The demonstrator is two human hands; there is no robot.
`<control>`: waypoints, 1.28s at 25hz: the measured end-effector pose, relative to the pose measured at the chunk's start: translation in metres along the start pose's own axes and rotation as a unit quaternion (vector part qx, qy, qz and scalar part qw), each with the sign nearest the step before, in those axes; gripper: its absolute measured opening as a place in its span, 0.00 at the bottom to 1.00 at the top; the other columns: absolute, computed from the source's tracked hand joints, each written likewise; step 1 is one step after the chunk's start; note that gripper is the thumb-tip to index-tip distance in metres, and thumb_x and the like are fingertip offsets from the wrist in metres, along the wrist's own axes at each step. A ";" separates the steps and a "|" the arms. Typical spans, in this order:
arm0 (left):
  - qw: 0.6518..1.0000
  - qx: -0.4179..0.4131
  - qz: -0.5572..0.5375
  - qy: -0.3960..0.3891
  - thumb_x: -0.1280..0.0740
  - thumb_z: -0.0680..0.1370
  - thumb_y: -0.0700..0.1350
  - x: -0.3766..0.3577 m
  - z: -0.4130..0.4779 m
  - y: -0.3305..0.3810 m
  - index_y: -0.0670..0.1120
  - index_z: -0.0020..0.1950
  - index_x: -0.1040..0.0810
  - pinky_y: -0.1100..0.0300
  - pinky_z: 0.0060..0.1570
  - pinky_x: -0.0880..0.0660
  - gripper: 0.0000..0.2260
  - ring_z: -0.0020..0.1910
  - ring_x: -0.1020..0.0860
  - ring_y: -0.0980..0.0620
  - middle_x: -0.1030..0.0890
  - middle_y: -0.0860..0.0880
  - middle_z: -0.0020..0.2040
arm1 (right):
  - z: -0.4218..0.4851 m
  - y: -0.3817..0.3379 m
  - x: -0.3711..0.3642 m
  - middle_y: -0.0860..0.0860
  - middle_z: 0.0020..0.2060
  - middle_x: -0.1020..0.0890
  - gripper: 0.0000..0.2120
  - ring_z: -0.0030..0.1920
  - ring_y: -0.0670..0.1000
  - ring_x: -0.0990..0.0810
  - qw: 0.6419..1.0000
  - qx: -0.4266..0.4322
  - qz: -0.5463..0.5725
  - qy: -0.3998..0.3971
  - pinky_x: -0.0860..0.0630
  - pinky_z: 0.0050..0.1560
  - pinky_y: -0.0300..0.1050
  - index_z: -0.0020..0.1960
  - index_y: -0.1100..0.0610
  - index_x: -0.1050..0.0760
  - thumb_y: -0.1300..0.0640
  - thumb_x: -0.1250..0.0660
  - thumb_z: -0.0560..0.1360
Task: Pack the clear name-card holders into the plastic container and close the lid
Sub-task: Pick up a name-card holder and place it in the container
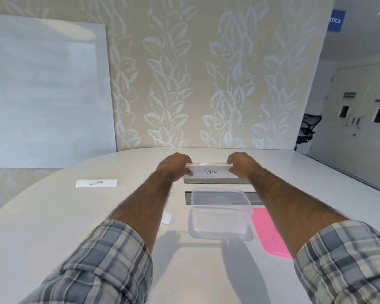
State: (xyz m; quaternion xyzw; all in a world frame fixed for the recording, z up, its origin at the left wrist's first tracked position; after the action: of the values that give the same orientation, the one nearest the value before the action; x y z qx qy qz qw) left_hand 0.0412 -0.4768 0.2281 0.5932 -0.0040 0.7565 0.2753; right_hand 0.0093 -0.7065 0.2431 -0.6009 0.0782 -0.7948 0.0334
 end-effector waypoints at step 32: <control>0.982 0.032 0.114 -0.149 0.28 0.75 0.43 -0.177 0.043 0.023 0.47 0.61 0.22 0.55 0.51 0.27 0.15 0.59 0.22 0.43 0.20 0.47 0.61 | 0.023 0.092 -0.161 0.52 0.60 0.20 0.14 0.60 0.56 0.21 0.991 0.056 -0.062 -0.102 0.28 0.52 0.44 0.60 0.54 0.22 0.60 0.36 0.76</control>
State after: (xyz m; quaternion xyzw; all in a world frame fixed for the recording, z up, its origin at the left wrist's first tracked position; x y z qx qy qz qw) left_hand 0.0956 -0.5831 0.0892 0.7037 -0.0884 0.6854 0.1648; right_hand 0.0720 -0.7757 0.0812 -0.6795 -0.0083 -0.7332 0.0253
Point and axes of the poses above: each hand's wrist, its own z-axis towards the middle knuckle, its own x-axis out of the back of the hand, y = z × x, the point moved 9 cm from there along z, towards the middle knuckle
